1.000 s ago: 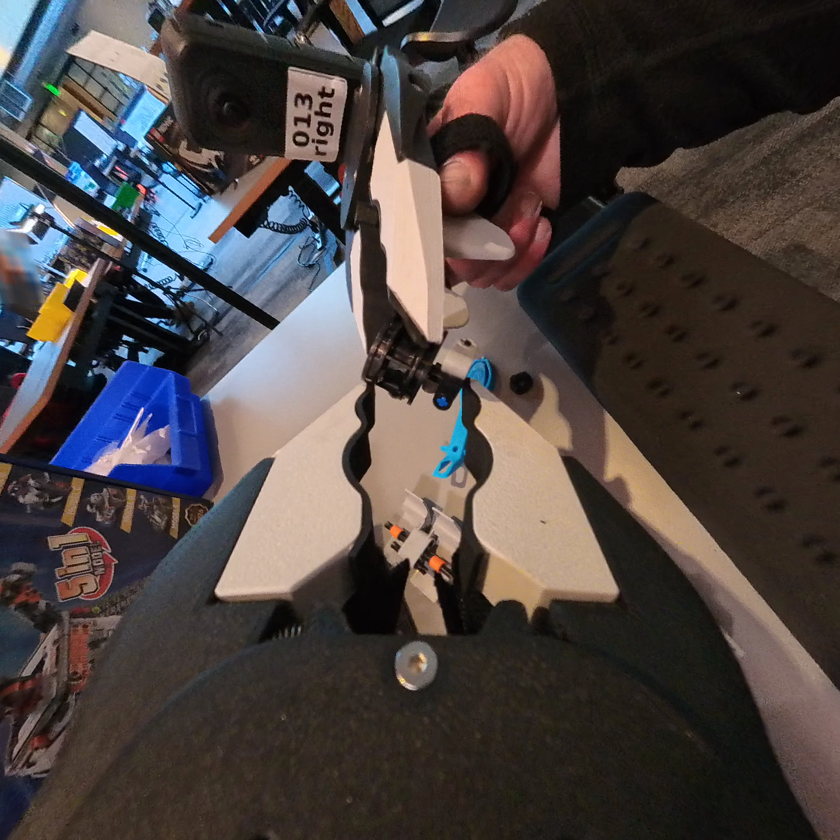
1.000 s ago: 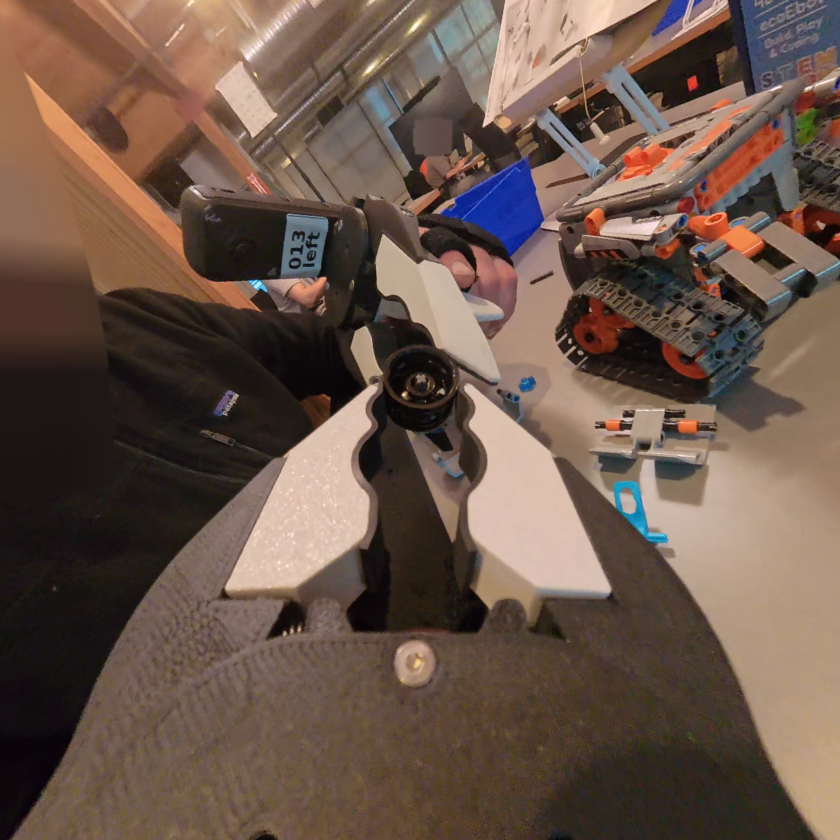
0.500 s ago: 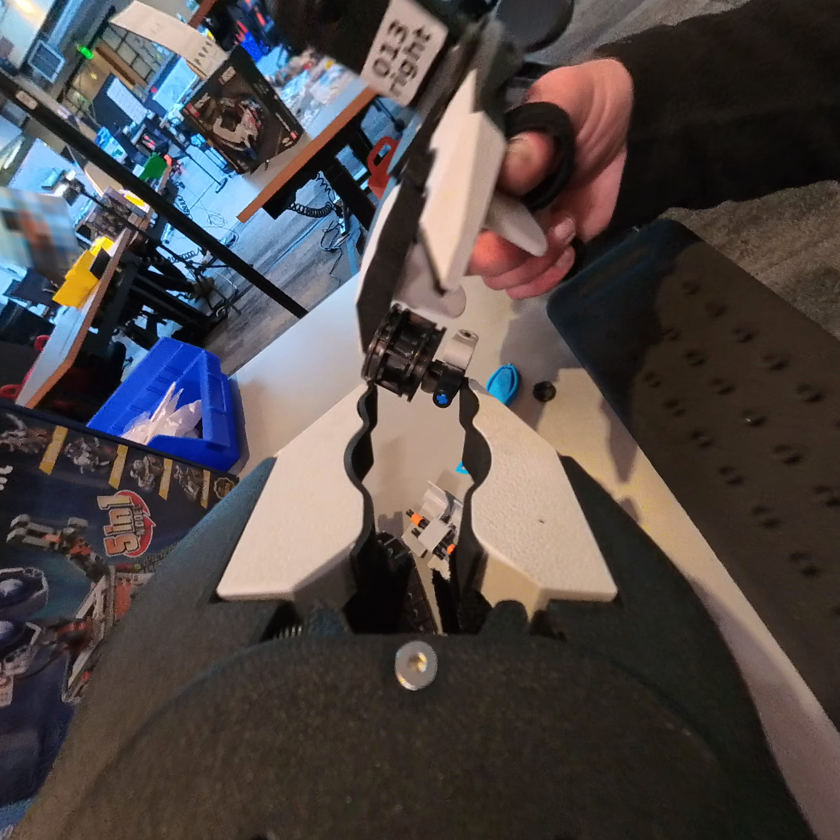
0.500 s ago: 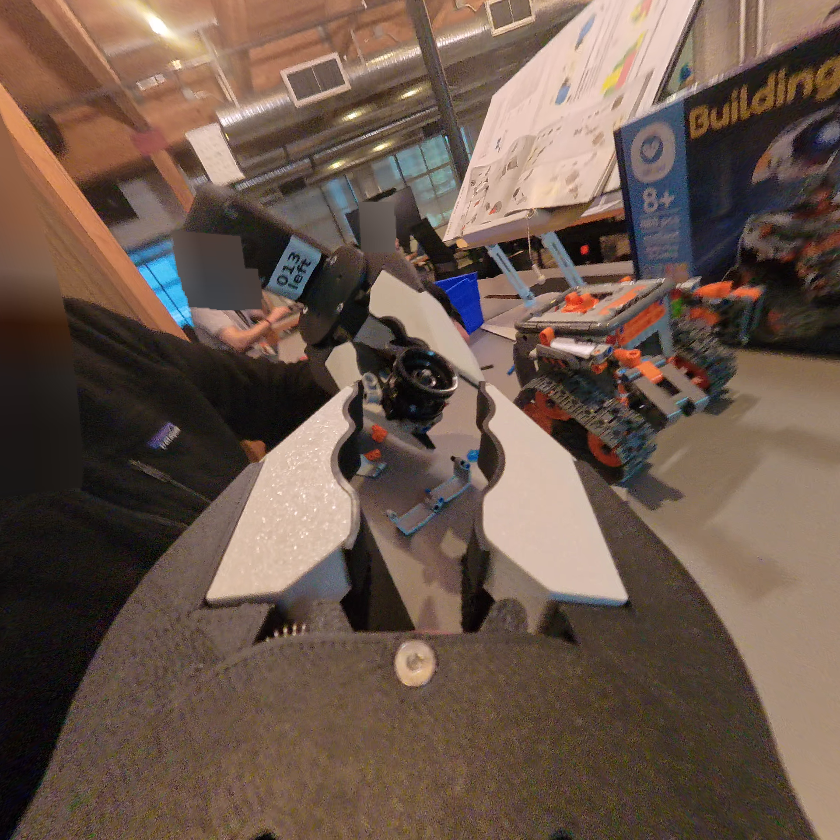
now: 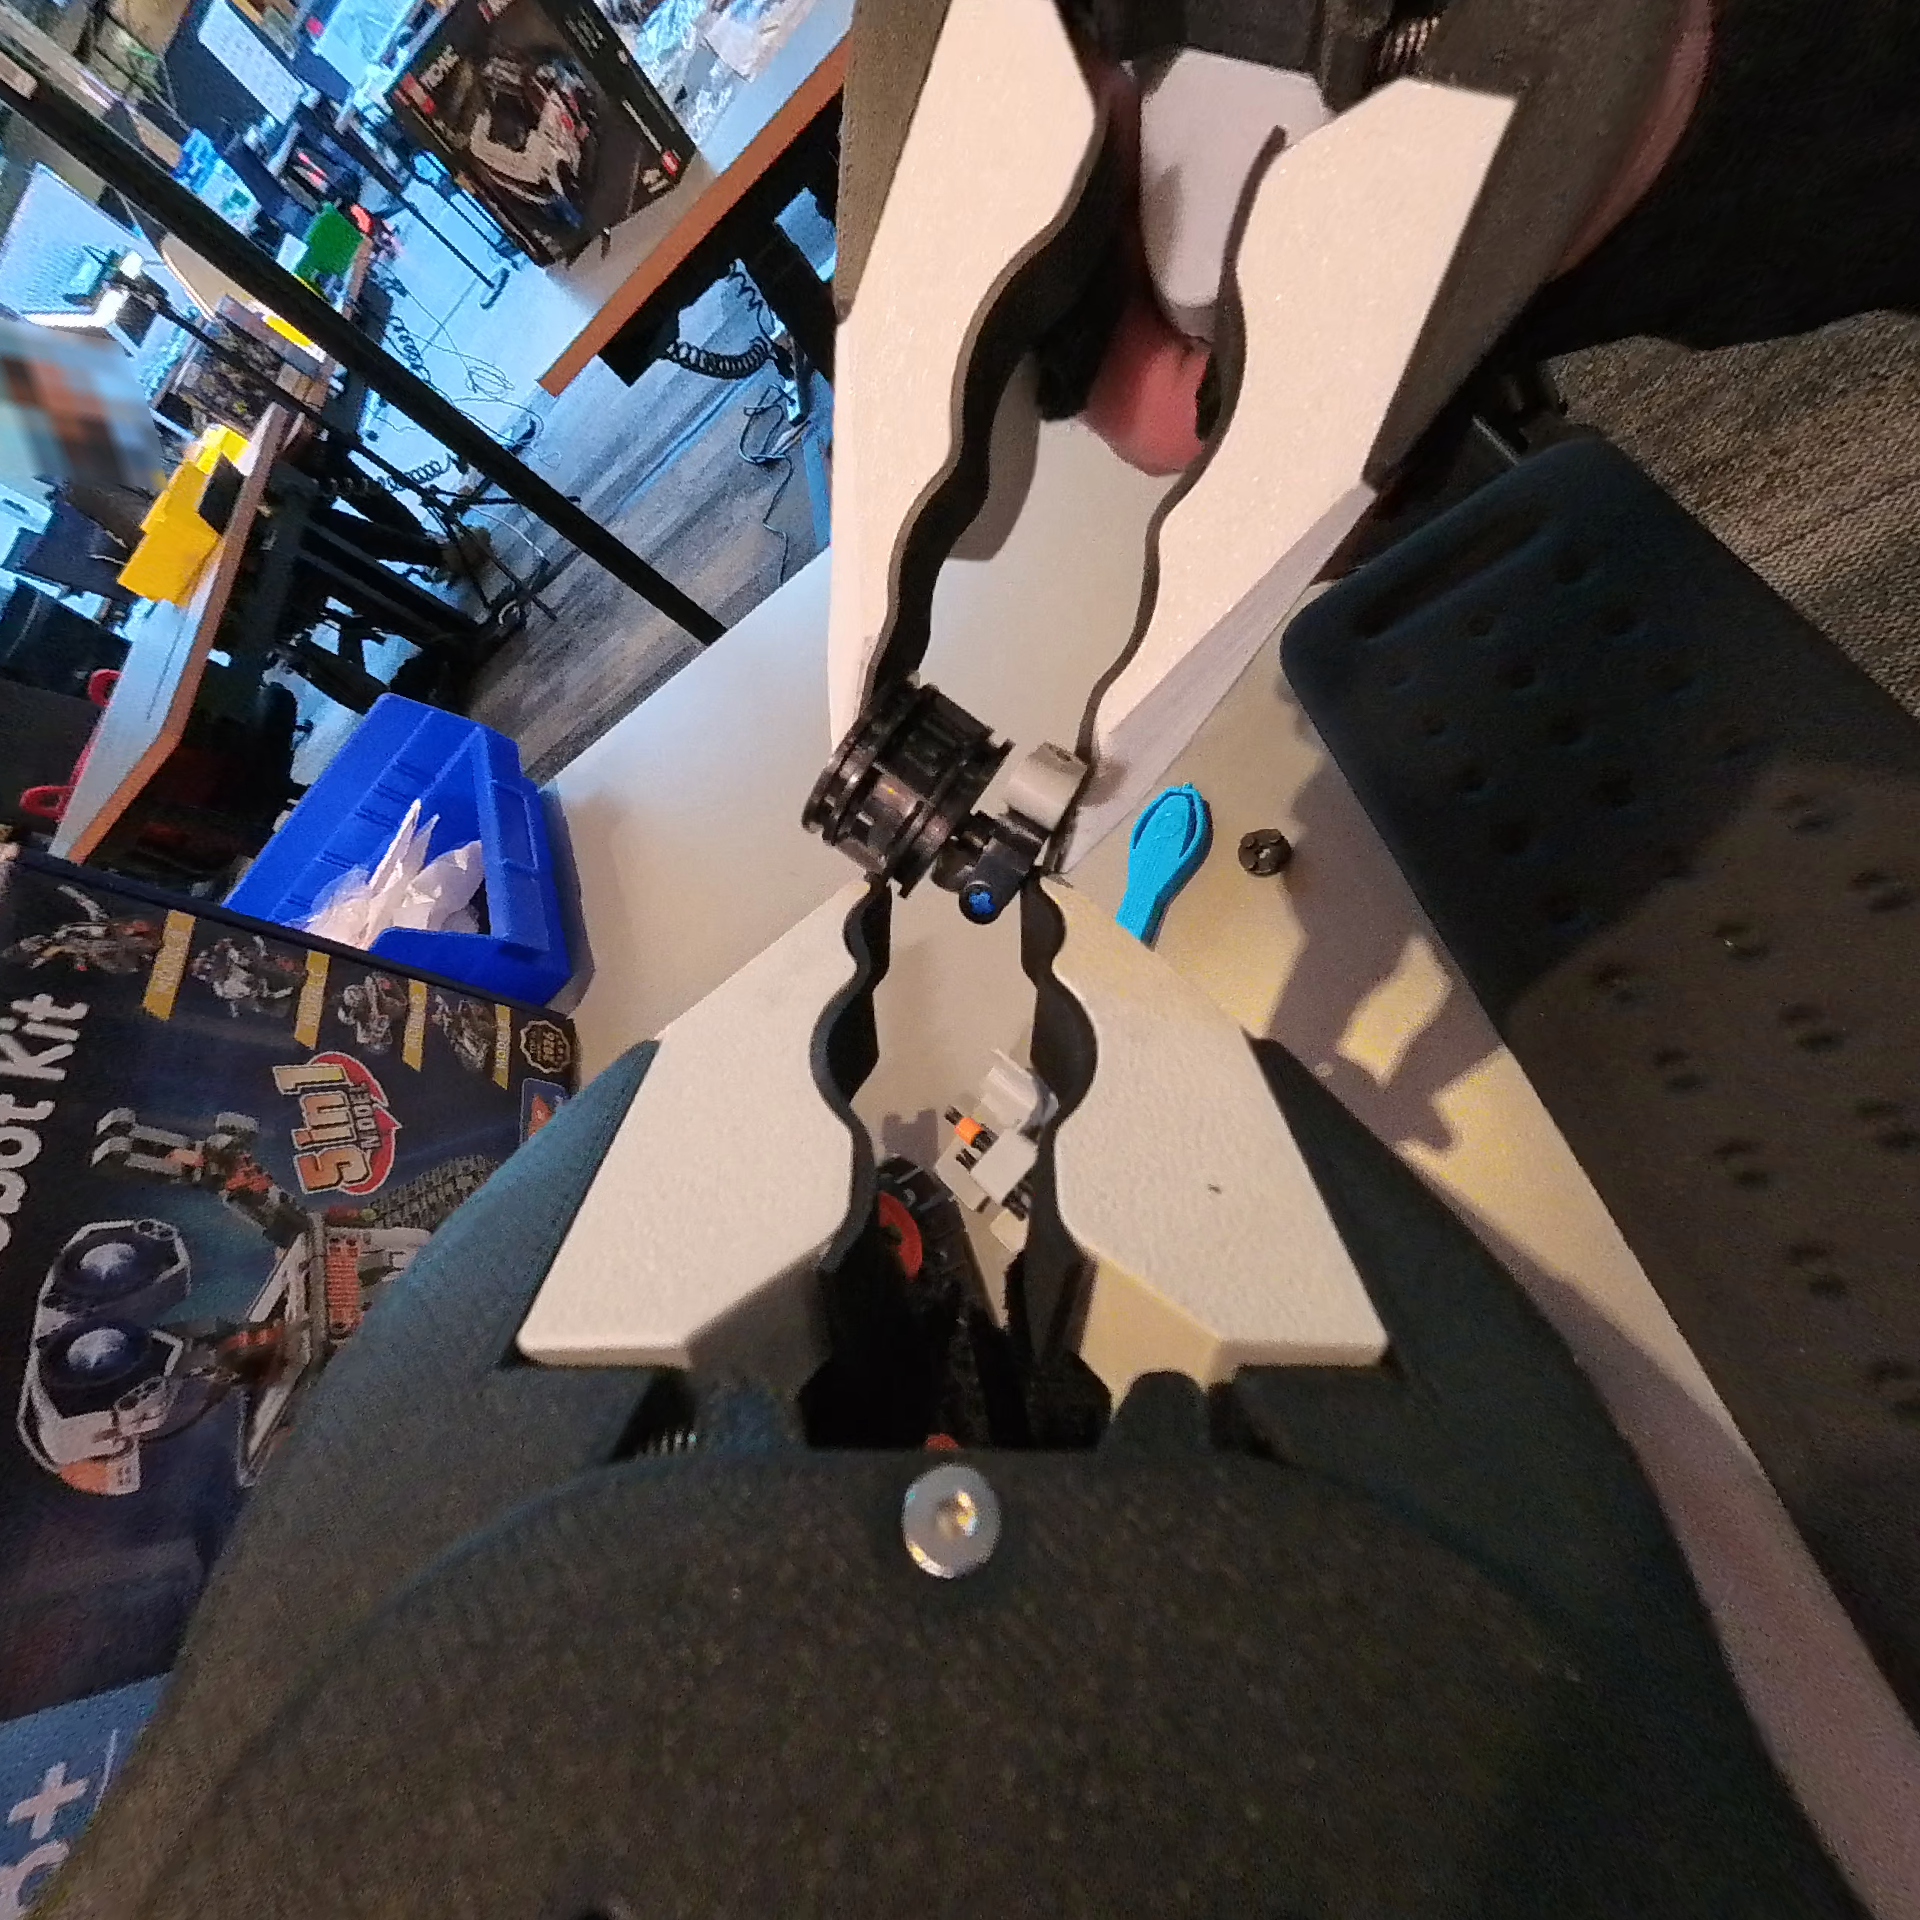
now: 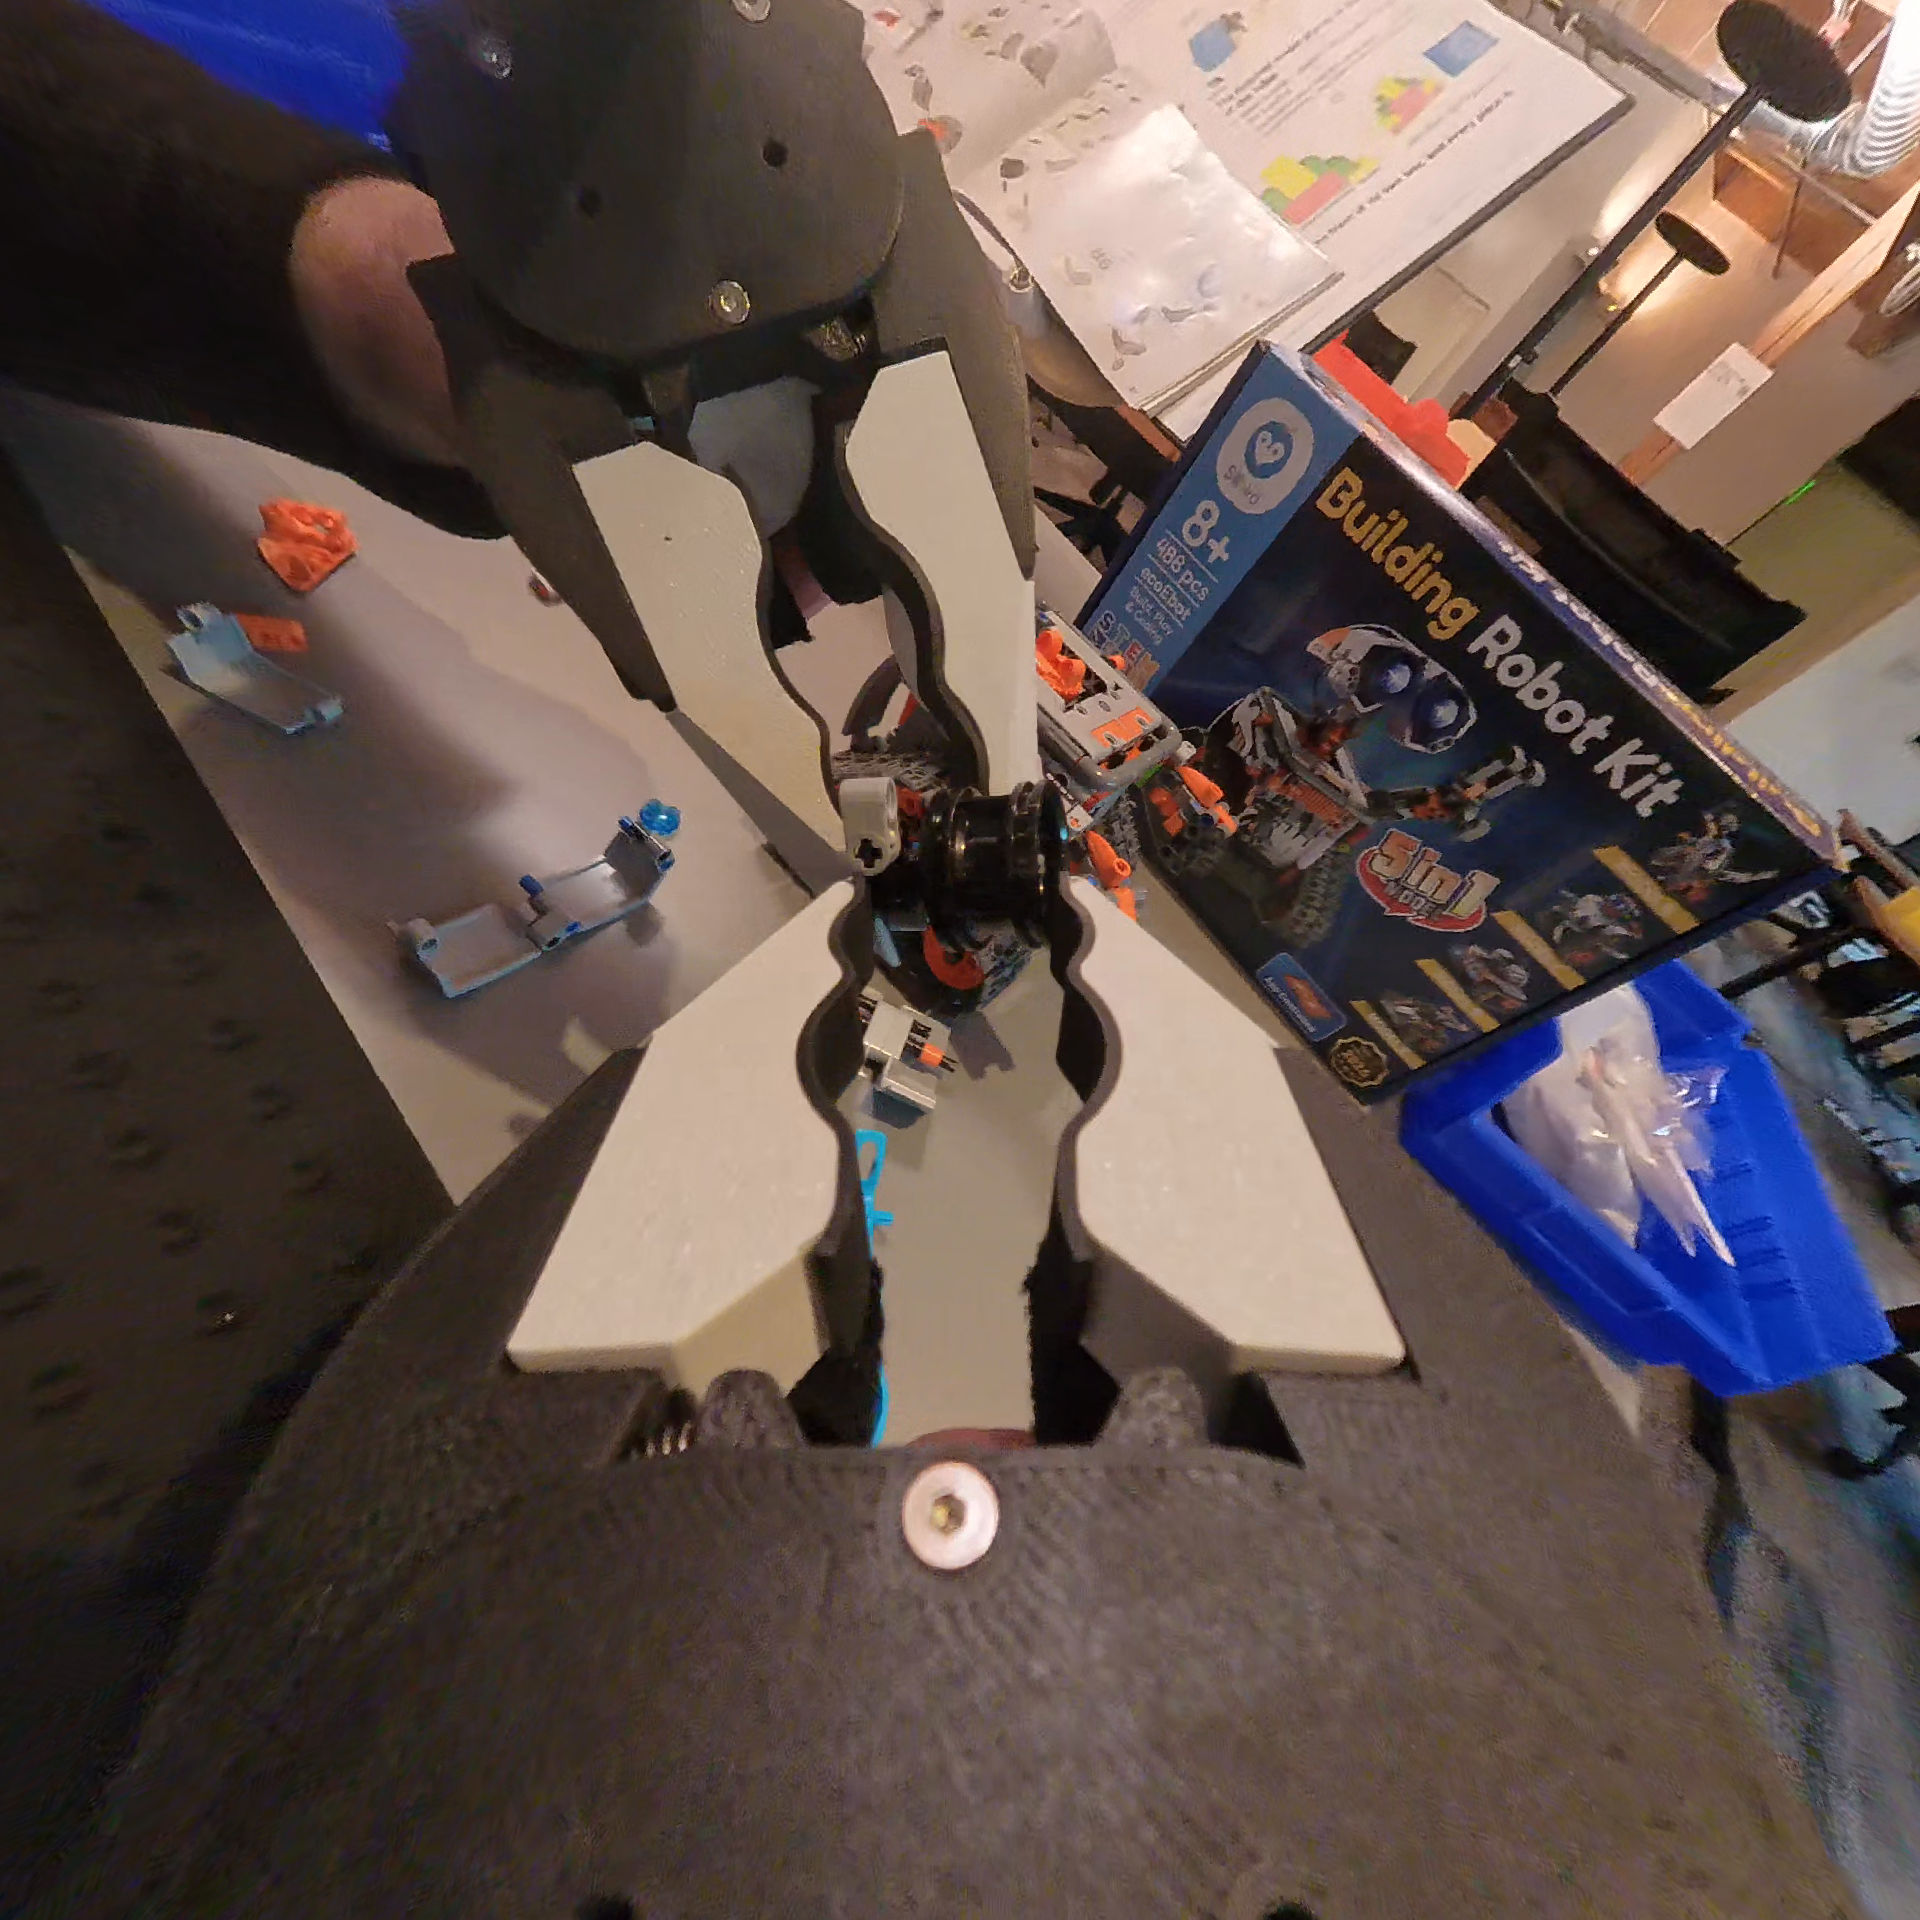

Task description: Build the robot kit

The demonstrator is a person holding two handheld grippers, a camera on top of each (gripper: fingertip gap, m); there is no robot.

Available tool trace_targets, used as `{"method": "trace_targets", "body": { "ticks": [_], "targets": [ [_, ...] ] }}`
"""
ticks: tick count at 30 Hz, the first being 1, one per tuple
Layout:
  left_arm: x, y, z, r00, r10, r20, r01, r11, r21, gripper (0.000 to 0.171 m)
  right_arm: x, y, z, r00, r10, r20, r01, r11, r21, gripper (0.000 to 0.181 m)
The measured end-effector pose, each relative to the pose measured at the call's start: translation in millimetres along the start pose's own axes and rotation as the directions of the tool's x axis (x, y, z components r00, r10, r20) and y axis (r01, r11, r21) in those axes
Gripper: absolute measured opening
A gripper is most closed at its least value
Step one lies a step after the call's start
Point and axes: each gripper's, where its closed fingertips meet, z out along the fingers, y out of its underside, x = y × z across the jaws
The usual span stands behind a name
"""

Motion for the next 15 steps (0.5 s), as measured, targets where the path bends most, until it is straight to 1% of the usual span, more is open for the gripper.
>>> {"method": "trace_targets", "body": {
  "ticks": [3, 4, 6, 8, 10, 11, 13, 15],
  "targets": [
    [-1.0, -1.9, -1.6, 1.000, -0.006, 0.000, 0.006, 1.000, 0.021, 0.023, 0.6, -2.3, -0.3, 1.000, 0.007, 0.012, -0.007, 1.000, 0.005, 0.031],
    [-2.2, -4.7, -3.4, 1.000, -0.013, 0.000, 0.013, 0.999, 0.037, 0.025, 1.4, -4.7, -1.4, 0.998, 0.050, 0.031, -0.050, 0.998, 0.030, 0.030],
    [-3.8, -11.8, -8.6, 1.000, -0.026, -0.009, 0.026, 0.997, 0.071, 0.028, 3.6, -12.1, -7.2, 0.985, 0.148, 0.092, -0.159, 0.980, 0.119, 0.030],
    [-4.2, -14.0, -10.6, 1.000, -0.011, -0.007, 0.011, 0.998, 0.068, 0.039, -0.6, -16.0, -10.2, 0.961, 0.213, 0.178, -0.243, 0.955, 0.171, 0.030],
    [-0.1, -17.9, -10.8, 1.000, 0.006, -0.022, -0.004, 0.996, 0.084, 0.045, -6.6, -17.2, -9.8, 0.943, 0.230, 0.241, -0.279, 0.940, 0.197, 0.030],
    [5.6, -19.6, -10.3, 0.998, 0.016, -0.052, -0.011, 0.996, 0.093, 0.044, -12.0, -19.3, -10.0, 0.931, 0.228, 0.285, -0.293, 0.933, 0.210, 0.029],
    [8.6, -19.4, -9.4, 0.997, 0.018, -0.068, -0.012, 0.995, 0.095, 0.044, -14.4, -19.7, -9.6, 0.919, 0.234, 0.317, -0.311, 0.925, 0.218, 0.030],
    [11.7, -23.9, -13.2, 0.993, -0.009, -0.114, 0.024, 0.991, 0.131, 0.044, -16.0, -23.1, -12.1, 0.902, 0.241, 0.358, -0.339, 0.909, 0.242, 0.030]
  ]
}}
